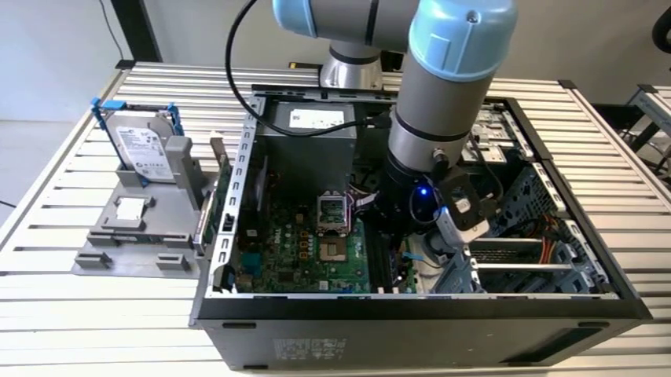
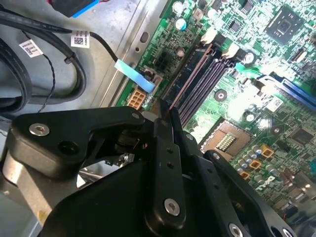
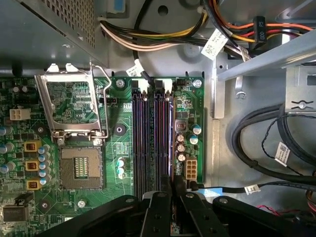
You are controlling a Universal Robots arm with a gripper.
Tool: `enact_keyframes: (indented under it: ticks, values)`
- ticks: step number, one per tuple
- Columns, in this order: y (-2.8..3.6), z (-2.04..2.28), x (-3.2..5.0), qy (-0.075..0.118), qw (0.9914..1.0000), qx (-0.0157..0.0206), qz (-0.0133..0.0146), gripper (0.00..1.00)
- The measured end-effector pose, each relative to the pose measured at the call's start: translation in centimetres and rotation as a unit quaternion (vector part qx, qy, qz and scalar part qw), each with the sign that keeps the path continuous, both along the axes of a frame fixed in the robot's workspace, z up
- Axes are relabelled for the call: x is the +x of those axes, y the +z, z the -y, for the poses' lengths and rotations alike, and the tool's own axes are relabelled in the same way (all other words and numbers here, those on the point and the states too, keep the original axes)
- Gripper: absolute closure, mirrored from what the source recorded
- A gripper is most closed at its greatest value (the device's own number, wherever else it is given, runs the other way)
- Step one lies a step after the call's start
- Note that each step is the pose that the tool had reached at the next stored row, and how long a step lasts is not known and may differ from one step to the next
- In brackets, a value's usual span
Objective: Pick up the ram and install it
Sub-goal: 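Insert the ram into the slot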
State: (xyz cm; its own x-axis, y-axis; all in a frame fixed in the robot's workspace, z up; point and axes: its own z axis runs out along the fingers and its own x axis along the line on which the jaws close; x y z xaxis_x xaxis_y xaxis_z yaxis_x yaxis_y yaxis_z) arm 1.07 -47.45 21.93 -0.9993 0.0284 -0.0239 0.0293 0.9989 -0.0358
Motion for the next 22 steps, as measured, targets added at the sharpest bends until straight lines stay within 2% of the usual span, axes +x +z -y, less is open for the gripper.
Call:
enact_keyframes:
  ticks: [2,6,10,12,14,15,18,19,20,21,22]
  values:
    - [0.01,-0.06,0.00,0.001,0.99999,-0.0037,-0.0002,1.00]
    - [0.06,-0.44,0.00,0.002,0.99998,-0.0061,-0.0005,1.00]
    - [0.92,-0.76,0.01,0.002,0.99996,-0.0089,-0.0005,1.00]
    - [1.26,-0.78,0.00,0.002,0.99990,-0.0137,-0.0005,1.00]
    - [1.40,-0.77,0.00,0.002,0.99972,-0.0236,-0.0006,1.00]
    - [1.40,-0.77,0.00,0.002,0.99954,-0.0301,-0.0006,1.00]
    - [1.42,-0.98,0.00,0.002,0.99839,-0.0567,-0.0007,1.00]
    - [1.41,-1.25,0.00,0.002,0.99785,-0.0655,-0.0006,1.00]
    - [1.40,-1.64,0.00,0.002,0.99742,-0.0718,-0.0006,1.00]
    - [1.39,-2.03,0.00,0.002,0.99719,-0.0749,-0.0007,1.00]
    - [1.39,-2.27,0.00,0.002,0.99711,-0.0759,-0.0007,1.00]
